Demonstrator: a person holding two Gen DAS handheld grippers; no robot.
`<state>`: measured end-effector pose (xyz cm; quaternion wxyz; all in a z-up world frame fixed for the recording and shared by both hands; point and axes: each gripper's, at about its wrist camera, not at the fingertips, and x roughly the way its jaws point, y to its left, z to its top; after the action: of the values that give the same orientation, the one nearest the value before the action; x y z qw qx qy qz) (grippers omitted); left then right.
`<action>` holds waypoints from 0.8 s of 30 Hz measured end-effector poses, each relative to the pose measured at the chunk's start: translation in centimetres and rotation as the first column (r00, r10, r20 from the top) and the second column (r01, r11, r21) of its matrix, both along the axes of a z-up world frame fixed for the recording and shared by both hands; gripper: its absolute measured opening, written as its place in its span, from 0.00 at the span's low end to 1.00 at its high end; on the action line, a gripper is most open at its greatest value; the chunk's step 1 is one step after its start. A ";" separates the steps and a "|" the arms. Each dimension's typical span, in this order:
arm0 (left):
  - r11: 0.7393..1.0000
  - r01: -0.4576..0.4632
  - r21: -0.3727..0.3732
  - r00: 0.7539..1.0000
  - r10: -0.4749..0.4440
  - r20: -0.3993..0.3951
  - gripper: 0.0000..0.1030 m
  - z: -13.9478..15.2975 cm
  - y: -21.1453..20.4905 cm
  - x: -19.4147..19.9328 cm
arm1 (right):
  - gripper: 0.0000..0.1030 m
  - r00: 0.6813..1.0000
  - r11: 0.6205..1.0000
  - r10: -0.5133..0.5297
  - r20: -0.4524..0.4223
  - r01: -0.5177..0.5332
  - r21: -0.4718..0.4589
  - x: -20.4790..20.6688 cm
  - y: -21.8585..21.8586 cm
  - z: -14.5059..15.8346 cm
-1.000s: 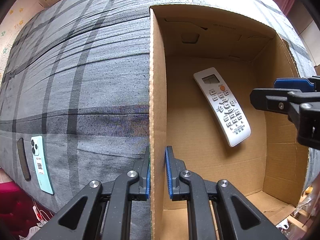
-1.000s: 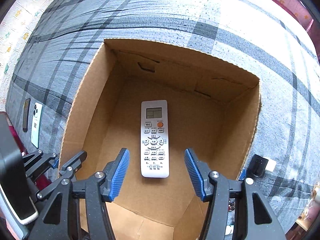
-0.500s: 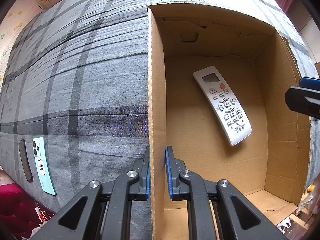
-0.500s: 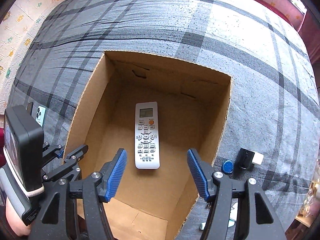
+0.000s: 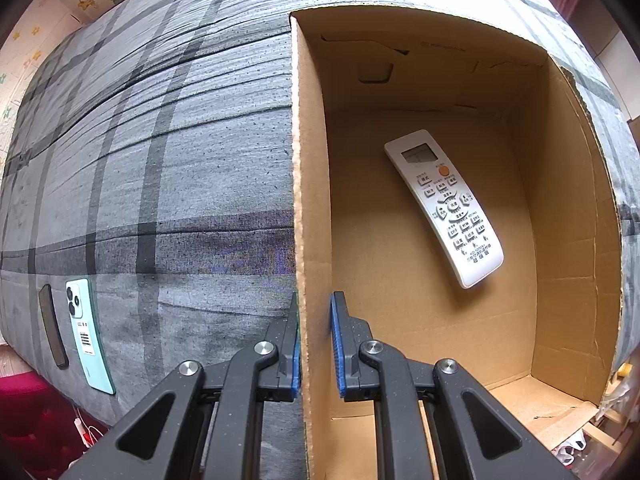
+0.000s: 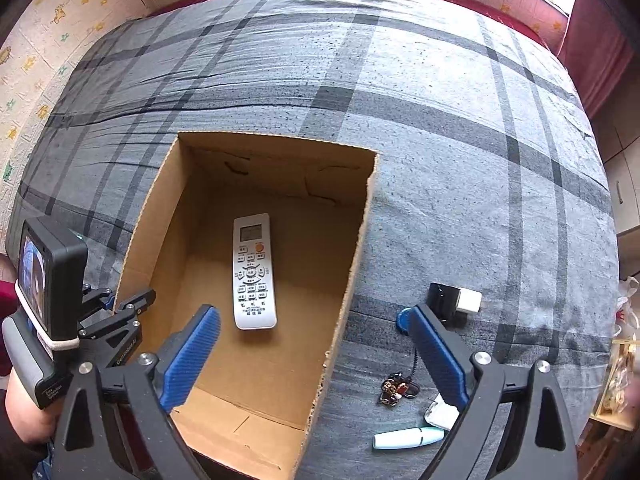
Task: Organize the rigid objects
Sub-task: 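Open the right gripper to drop the remote into the box, then grasp the white wall charger with the right gripper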
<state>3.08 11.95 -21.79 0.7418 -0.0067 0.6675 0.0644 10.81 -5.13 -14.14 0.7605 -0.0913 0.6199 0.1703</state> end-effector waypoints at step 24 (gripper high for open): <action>1.000 0.005 0.002 1.000 -0.005 0.004 0.12 0.0 -0.2 0.0 | 0.99 0.911 0.913 -0.399 -0.107 0.384 -0.136 -1.7 -15.9 -5.5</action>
<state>3.04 11.77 -21.75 0.7433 -0.0043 0.6659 0.0634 9.07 -21.02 -19.68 0.7300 0.0039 0.6832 -0.0154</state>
